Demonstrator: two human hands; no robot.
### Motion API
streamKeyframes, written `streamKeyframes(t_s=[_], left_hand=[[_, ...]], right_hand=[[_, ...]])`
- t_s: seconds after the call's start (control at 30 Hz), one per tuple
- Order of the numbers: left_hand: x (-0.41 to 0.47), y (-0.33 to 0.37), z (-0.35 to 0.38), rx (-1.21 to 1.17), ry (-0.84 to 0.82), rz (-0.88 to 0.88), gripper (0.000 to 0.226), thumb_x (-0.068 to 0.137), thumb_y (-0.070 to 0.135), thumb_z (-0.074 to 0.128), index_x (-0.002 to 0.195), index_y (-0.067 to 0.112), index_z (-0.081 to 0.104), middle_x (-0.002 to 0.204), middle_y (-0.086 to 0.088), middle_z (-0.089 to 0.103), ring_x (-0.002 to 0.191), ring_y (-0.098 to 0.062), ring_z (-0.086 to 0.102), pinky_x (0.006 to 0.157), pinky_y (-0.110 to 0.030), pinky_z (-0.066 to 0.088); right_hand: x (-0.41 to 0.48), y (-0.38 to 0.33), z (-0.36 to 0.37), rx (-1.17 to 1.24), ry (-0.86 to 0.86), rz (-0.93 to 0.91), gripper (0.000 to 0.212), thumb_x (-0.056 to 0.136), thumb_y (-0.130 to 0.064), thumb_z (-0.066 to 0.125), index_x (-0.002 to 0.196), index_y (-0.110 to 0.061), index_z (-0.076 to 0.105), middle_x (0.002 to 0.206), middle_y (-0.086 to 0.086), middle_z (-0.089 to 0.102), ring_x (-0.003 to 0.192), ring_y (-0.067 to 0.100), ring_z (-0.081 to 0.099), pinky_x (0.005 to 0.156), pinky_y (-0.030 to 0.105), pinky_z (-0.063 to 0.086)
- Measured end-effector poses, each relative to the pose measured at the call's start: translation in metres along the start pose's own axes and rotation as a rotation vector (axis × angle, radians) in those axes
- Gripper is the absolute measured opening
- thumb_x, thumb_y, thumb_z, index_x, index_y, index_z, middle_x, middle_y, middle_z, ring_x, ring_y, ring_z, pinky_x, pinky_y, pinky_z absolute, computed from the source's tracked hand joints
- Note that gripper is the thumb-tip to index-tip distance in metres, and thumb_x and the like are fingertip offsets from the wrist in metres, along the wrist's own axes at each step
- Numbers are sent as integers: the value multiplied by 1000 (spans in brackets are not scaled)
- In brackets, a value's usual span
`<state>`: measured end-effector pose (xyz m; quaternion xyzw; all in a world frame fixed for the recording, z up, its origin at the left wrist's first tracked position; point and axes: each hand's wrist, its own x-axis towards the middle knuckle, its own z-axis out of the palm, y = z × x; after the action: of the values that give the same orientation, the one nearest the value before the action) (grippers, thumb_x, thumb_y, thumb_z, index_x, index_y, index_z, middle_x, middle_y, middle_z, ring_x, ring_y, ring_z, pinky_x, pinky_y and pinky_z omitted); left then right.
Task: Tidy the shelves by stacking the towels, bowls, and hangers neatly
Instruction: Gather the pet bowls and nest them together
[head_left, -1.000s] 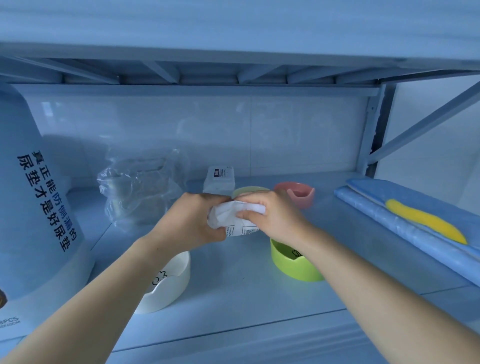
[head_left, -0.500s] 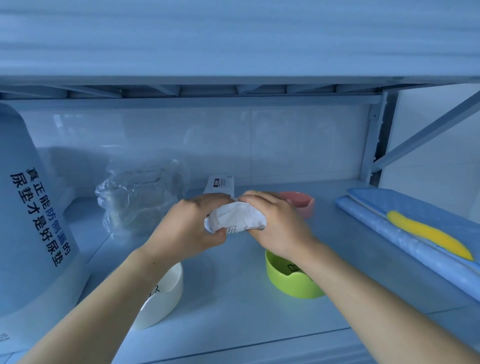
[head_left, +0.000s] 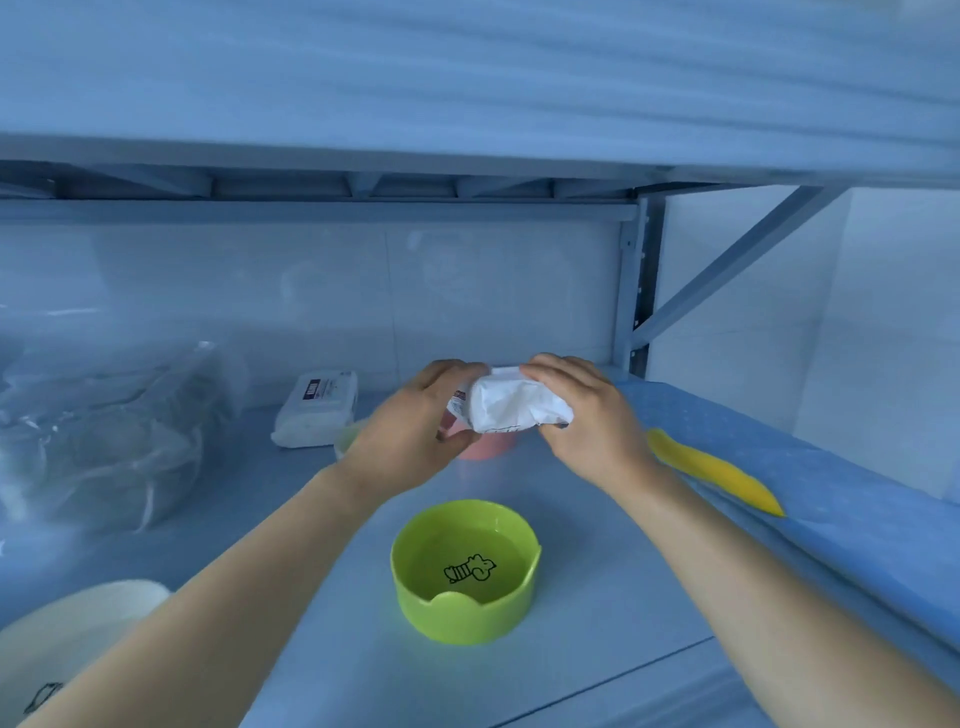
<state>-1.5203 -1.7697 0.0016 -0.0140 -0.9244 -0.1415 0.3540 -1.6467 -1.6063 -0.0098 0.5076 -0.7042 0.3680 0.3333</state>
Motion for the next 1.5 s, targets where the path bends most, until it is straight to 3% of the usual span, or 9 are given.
streamKeyframes(t_s=[0.1,0.3,0.47,0.67,1.0,1.17,1.23,1.33,1.5], left_hand=[[22,-10,26,2,-28,-87,62,80,23,68,135,20,41,132,3,49,115,-15,51,87,-13,35],[46,-35,69,306,-437,-211,55,85,25,58,136,20,38,134,4,50,123,-18,46,95,-27,40],[46,-48,83,398,-581,-204,58,90,25,52,143,30,30,149,0,29,136,-23,29,107,-38,34],[29,-44,74,357,-508,-151,54,90,21,52,140,34,34,146,10,33,136,-16,28,102,-36,38],[15,-29,48,190,-398,-155,14,84,36,60,90,33,71,88,17,69,80,1,59,73,-19,45],[26,-33,43,240,-235,-193,16,86,43,56,98,41,65,98,19,61,83,4,50,62,1,33],[32,-37,44,193,-243,-202,22,88,37,55,108,38,62,110,17,58,100,-1,53,69,-3,34],[42,-44,55,137,-283,-190,33,94,28,50,126,28,54,131,8,52,122,-10,46,102,-24,35],[54,-53,76,118,-360,-199,43,97,25,44,139,23,41,145,3,41,133,-13,37,110,-24,25]], right_hand=[[2,27,1,-28,51,26,56,61,13,63,113,-8,64,116,5,64,106,29,59,89,33,48],[8,64,18,-61,51,48,57,60,15,63,111,-11,64,113,2,64,100,29,58,79,31,50],[8,81,41,-47,3,57,58,61,17,59,113,-9,63,115,3,62,102,29,55,84,30,46],[11,88,52,-36,0,65,56,63,16,60,113,-8,63,114,5,63,101,31,56,84,34,47],[17,96,70,-11,-54,98,57,63,17,62,114,-8,62,115,6,63,105,32,55,89,33,45],[19,109,82,-18,-154,134,55,68,15,60,117,-9,61,119,4,61,109,30,52,91,32,42],[22,113,86,-10,-184,155,54,71,13,59,119,-11,60,123,3,59,113,28,50,94,29,39],[29,114,90,-1,-250,171,54,75,7,60,125,-14,56,132,2,53,122,25,44,100,30,37],[26,117,88,-110,-444,254,60,83,-13,64,137,-29,43,149,-8,34,136,17,28,105,33,35]])
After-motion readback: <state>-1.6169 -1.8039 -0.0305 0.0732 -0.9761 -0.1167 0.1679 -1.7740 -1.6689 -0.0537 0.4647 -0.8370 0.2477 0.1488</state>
